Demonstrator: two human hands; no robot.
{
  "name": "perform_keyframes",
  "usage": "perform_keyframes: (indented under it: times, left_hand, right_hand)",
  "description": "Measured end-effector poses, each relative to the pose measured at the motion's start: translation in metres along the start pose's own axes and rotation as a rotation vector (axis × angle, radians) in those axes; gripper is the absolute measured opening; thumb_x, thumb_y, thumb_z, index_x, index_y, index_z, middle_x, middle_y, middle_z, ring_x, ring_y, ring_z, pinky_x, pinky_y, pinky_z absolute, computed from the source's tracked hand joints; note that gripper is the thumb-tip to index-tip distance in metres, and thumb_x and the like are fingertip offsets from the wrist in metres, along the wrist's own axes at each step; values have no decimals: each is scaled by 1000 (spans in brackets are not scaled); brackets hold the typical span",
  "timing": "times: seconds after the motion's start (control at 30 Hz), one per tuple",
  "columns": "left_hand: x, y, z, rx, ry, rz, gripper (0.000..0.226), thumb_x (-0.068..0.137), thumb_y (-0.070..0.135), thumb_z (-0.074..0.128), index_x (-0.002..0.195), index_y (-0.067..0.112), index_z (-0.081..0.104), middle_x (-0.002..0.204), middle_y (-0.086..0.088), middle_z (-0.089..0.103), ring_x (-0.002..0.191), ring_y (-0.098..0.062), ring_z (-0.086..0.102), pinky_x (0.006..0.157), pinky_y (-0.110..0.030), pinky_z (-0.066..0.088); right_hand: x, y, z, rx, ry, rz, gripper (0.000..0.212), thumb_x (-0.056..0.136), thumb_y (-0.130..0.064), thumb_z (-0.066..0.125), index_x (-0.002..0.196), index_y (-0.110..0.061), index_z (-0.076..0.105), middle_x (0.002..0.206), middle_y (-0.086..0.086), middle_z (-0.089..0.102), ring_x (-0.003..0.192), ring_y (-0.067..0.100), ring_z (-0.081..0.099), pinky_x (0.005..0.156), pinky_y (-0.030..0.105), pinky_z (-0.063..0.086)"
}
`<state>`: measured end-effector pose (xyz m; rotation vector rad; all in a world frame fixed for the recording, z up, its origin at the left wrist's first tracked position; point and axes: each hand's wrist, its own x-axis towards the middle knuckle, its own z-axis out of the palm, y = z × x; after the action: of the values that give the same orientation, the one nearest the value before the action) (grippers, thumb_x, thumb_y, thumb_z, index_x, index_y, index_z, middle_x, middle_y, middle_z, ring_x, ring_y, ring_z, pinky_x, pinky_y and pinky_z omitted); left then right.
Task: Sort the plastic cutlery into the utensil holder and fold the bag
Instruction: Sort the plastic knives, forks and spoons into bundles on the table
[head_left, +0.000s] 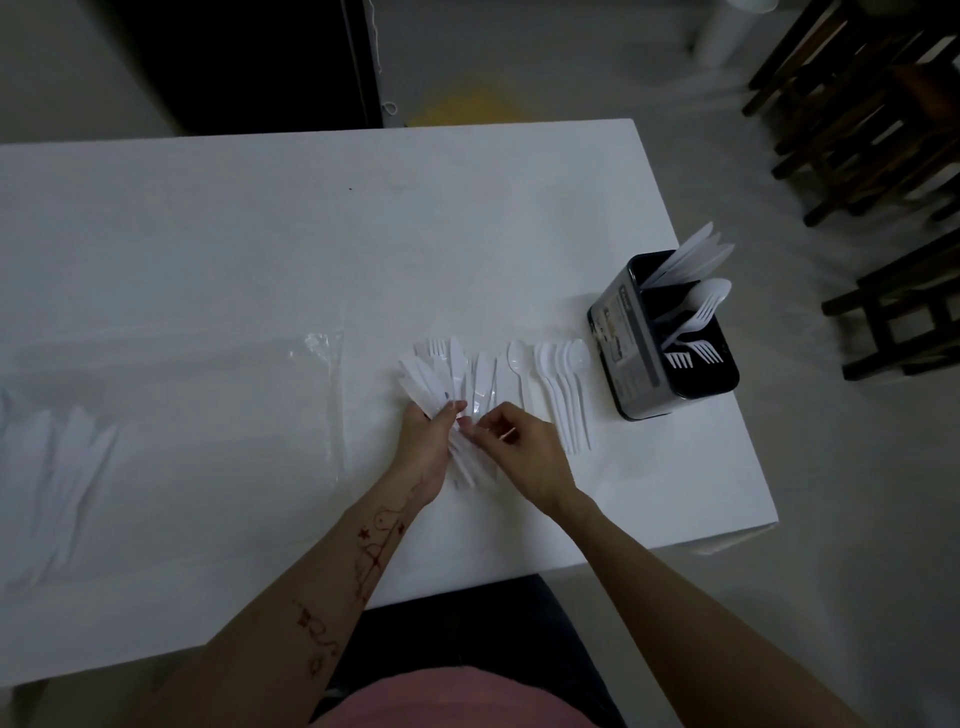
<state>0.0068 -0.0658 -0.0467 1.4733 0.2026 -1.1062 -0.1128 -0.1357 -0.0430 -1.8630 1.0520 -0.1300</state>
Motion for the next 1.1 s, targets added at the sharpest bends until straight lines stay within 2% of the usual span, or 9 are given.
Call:
perform_keyframes:
  times: [0.1,0.17,0.4,0.53,0.7,0.83,0.9,1.0,1.1]
  left_hand:
    - [2,1,-2,63,43,1,31,98,18,50,125,3,50,110,-8,66,93,-22,64,92,-45,52]
    - [3,-2,-4,65,46,-10,32,99,20,48,126,3,48,107,-8,64,88,-19,61,91,-40,51]
    - [2,-6,-5,49,20,-68,28,101,16,44,127,6,47,98,-2,62,94,-22,60,89,-38,50]
    - [2,-5,-5,52,19,-30,22,100,15,47,120,7,50,102,-3,65,95,-21,64,80,-34,52]
    - [-2,2,-5,-65,-55,-28,24,102,18,42,121,6,50,106,-7,64,107,-28,60,92,-42,50]
    - [-3,7,-5,-146,-127,-49,20,97,21,53,111,7,60,112,-14,66,103,-30,65,91,-46,53]
    - [-2,6,-6,-98,-82,-14,21,94,10,56,113,3,58,107,-15,65,94,-27,65,83,-41,56]
    - [1,4,-9,-37,5,-1,33,93,5,57,124,-3,52,110,-11,62,83,-17,64,74,-31,53]
    - [3,2,-13,-28,12,-22,31,94,5,55,124,-1,52,116,-11,60,85,-17,64,77,-30,51]
  right_hand:
    - [2,3,-2,-255,104,146,34,88,-55,62,89,-21,58,80,-8,63,70,9,60,62,23,44]
    - [2,7,-1,-344,70,213,30,90,-48,65,94,-19,57,83,-5,61,74,13,60,64,24,43]
    - [-2,8,-2,-208,113,273,15,96,-28,58,102,-14,56,86,-2,59,74,15,56,64,26,41]
    - [-6,9,-3,-113,121,74,13,98,-26,58,100,-15,52,85,-2,62,75,16,63,68,32,55]
    - [-8,5,1,-69,53,-164,11,98,-22,58,106,-15,55,84,-1,65,75,14,64,71,35,57]
    - [-9,1,5,-161,-96,-266,19,100,-31,54,116,-21,57,98,-5,70,79,9,64,74,30,58]
    - [-9,-1,6,-149,-49,-232,19,101,-36,50,109,-22,58,92,-8,68,74,7,62,70,25,56]
    - [-2,1,7,-201,155,-43,17,101,-34,50,97,-18,55,82,-6,62,68,8,58,60,22,47]
    - [7,6,10,-347,128,151,20,99,-35,54,96,-15,54,87,-1,60,71,12,56,63,24,41]
